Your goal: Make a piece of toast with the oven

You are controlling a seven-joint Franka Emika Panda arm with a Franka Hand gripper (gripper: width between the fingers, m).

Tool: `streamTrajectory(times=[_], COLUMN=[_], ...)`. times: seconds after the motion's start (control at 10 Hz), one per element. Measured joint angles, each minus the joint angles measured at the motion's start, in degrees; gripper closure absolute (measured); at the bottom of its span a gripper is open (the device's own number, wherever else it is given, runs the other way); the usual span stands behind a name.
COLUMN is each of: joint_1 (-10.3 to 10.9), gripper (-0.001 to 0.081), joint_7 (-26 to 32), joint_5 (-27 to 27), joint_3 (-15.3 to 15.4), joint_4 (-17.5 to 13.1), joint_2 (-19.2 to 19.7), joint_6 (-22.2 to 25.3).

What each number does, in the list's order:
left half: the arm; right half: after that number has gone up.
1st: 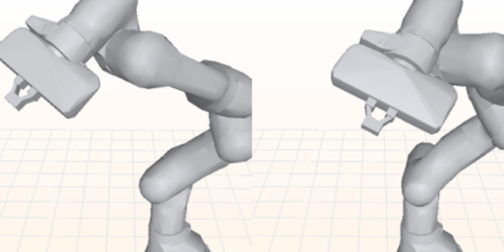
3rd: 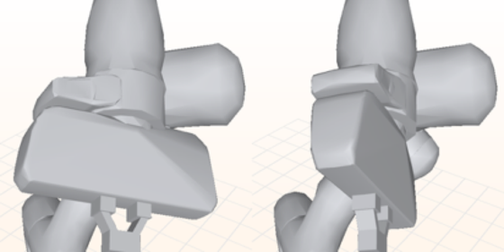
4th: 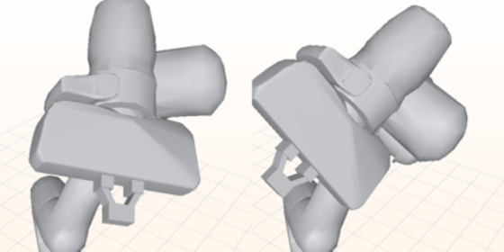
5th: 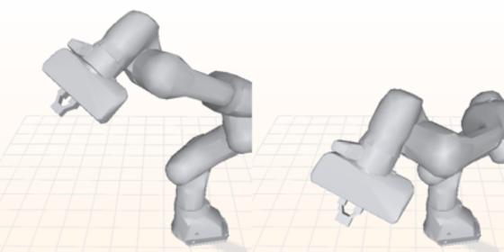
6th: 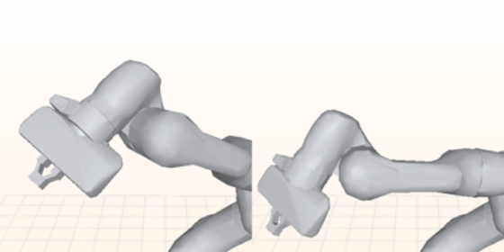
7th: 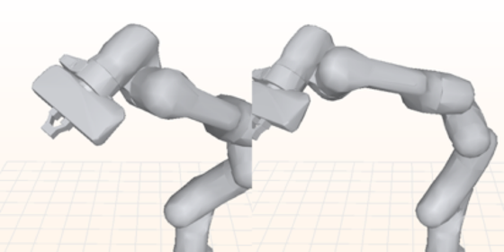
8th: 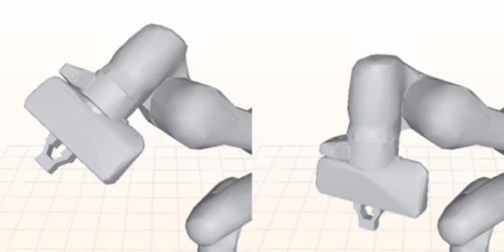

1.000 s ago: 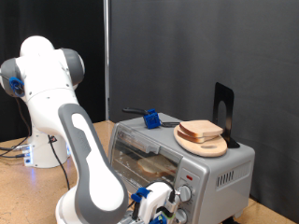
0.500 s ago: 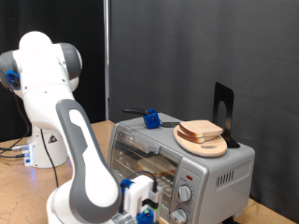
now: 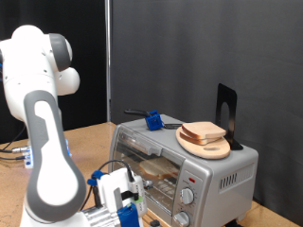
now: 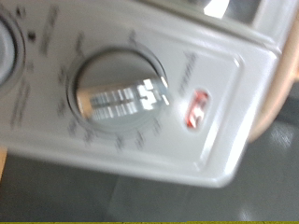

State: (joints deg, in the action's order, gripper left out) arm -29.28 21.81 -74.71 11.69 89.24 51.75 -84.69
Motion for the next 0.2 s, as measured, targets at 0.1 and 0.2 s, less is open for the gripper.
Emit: streamTrajectory(times=[0.1, 0.2], joint_1=[-0.64, -1.08], gripper=[0.0124, 0.0124], joint_7=[-1.30, -4.05], joint_5=[-0.26, 0.00], joint_3=[-0.06, -0.35], joint_4=[-0.93, -2.03], joint_2=[-0.05, 0.05], joint_6=[0.21, 1.29])
